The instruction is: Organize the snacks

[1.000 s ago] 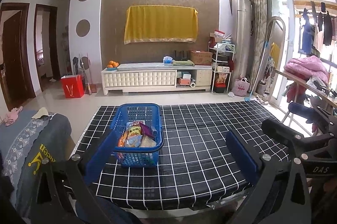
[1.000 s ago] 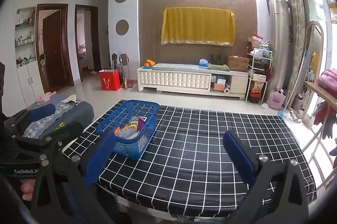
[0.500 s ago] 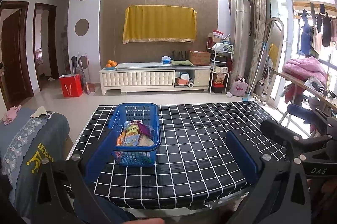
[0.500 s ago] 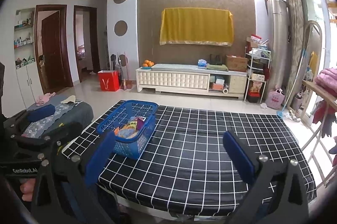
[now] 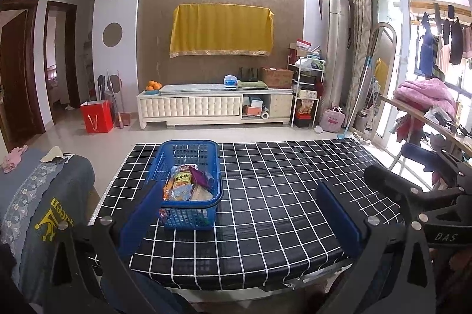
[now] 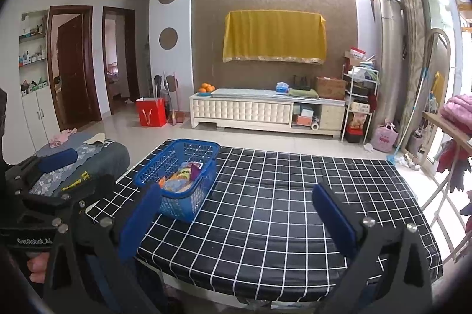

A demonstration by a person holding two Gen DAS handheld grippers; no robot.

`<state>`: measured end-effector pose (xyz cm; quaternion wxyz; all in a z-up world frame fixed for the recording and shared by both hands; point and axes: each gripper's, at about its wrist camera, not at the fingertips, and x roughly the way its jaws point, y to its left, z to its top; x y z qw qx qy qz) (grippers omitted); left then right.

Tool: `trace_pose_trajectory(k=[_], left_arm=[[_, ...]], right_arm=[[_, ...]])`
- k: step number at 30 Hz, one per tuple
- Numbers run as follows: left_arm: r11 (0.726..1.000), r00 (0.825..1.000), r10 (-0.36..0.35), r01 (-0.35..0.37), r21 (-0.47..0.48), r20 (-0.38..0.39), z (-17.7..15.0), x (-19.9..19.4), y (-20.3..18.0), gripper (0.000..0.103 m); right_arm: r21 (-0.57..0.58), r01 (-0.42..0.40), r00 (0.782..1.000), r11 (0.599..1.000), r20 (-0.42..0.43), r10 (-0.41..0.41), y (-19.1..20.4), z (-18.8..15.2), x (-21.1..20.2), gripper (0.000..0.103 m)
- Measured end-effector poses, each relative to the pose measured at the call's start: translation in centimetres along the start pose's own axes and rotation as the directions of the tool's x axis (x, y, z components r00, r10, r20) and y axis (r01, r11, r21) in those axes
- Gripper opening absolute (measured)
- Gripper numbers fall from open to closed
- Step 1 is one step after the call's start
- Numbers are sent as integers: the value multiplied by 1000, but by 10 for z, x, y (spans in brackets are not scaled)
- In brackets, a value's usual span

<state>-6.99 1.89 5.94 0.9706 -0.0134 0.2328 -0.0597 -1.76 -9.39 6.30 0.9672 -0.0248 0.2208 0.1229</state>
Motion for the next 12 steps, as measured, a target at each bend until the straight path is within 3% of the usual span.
trace_pose_trajectory(k=[12], left_arm=[[1000,1000,-4,4,5,-5,-3,2,-3,102]], right_arm=[[5,4,1000,1000,-11,-4,-2,-1,0,103]])
